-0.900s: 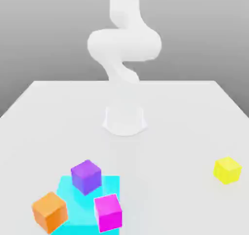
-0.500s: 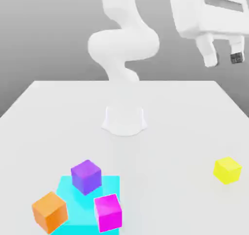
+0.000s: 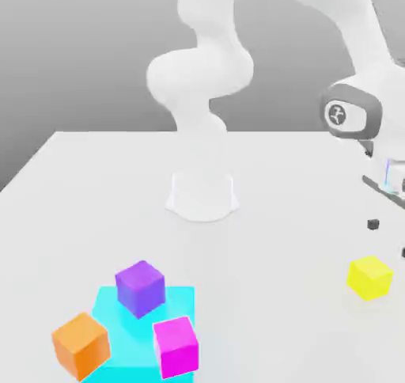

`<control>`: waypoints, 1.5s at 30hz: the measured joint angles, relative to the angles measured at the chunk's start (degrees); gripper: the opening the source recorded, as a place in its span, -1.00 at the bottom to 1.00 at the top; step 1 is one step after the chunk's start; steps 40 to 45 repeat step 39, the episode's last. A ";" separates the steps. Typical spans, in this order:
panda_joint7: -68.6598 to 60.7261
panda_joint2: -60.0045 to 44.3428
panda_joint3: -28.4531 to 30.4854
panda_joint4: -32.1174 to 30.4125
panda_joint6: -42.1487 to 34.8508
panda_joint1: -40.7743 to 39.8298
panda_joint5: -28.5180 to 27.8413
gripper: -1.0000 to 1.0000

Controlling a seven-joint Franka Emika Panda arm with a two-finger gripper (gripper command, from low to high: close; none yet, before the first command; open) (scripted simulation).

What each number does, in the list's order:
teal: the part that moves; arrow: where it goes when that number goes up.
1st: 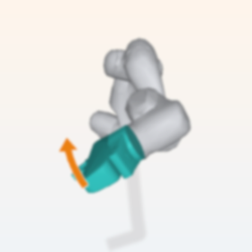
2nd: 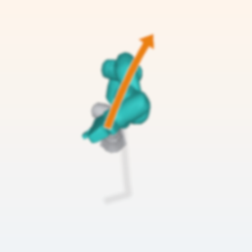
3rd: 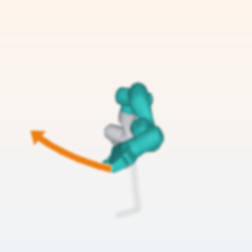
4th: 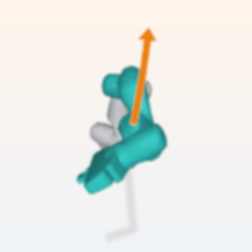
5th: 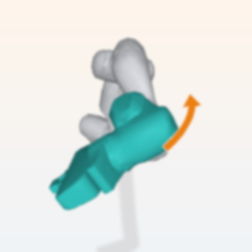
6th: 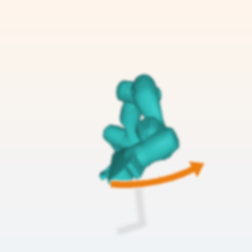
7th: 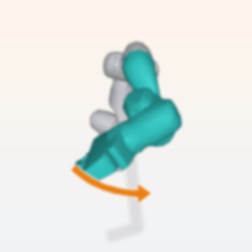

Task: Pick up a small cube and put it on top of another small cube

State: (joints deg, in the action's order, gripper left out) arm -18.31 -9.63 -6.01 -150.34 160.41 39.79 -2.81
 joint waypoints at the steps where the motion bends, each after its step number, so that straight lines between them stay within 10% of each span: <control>1: 0.22 -2.03 0.46 0.22 1.56 0.46 -0.86 0.00; 4: 1.31 -8.25 1.95 1.22 6.55 1.68 -2.77 0.00; 5: 1.54 -9.85 2.35 1.50 7.83 2.01 -3.06 -1.00; 18: -0.38 -1.00 0.62 -0.15 0.50 0.90 -0.48 -1.00; 31: -4.83 6.21 19.50 17.08 -23.91 -28.80 3.98 -1.00; 35: -6.55 0.82 19.39 17.24 -18.89 -29.98 6.31 -1.00; 36: -6.76 -0.08 19.24 17.05 -17.85 -30.14 6.62 1.00; 45: -6.76 -0.08 19.24 17.05 -17.85 -30.14 6.62 1.00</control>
